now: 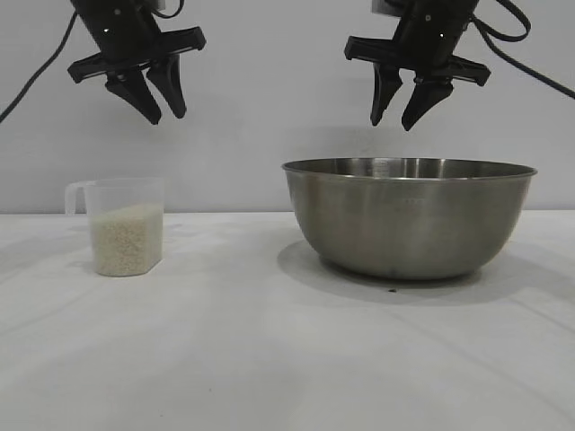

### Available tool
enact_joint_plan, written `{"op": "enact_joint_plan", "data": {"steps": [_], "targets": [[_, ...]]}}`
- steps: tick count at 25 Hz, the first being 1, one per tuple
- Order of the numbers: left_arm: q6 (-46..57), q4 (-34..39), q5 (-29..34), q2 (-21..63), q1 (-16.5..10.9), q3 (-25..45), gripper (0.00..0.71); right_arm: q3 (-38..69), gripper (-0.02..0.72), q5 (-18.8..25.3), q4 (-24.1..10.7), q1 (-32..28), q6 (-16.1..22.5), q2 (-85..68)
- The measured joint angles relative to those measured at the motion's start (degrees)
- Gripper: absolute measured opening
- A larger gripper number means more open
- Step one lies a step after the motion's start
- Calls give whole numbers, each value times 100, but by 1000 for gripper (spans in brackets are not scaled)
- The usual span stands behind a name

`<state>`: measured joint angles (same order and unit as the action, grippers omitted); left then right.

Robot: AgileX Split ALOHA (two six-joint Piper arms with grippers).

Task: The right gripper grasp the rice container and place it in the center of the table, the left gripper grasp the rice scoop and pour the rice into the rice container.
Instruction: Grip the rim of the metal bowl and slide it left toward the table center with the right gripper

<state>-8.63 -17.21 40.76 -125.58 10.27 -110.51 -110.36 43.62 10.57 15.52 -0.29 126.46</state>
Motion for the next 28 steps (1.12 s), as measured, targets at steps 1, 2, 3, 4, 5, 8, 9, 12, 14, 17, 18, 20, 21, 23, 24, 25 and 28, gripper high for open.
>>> {"op": "enact_joint_plan", "data": {"steps": [1,2,3,4,5,8,9,12,14,17,18,20,21,23,24,25,28], "targets": [[0,0,0,0,0,0,235,0,283,0,0,0,0,0],[0,12,7,0,0,0,235,0,283,0,0,0,0,0],[0,25,23,0,0,0,235,0,283,0,0,0,0,0],[0,25,22,0,0,0,235,0,283,0,0,0,0,0],[0,25,36,0,0,0,235,0,283,0,0,0,0,0],[0,25,89,0,0,0,235,0,283,176,-76,0,0,0],[0,25,100,0,0,0,235,0,283,308,-158,0,0,-13],[0,33,100,0,0,0,235,0,283,632,-474,0,0,-84],[0,33,100,0,0,0,235,0,283,876,-723,0,0,-202],[0,33,100,0,0,0,235,-13,283,1254,-857,-67,0,-340],[0,33,100,0,0,0,235,-24,283,1385,-890,-98,0,-365],[0,33,100,0,0,0,235,-24,283,1645,-953,-175,0,-365],[0,33,100,0,0,0,235,6,283,1761,-979,-213,0,-365],[0,33,100,0,0,0,235,158,283,1955,-1019,-264,0,-365],[0,33,100,0,0,0,235,268,283,2027,-1030,-272,0,-365],[0,33,100,0,0,0,235,371,283,2113,-1061,-277,0,-365],[0,33,100,0,0,0,235,751,283,2319,-1115,-277,0,-365]]}}
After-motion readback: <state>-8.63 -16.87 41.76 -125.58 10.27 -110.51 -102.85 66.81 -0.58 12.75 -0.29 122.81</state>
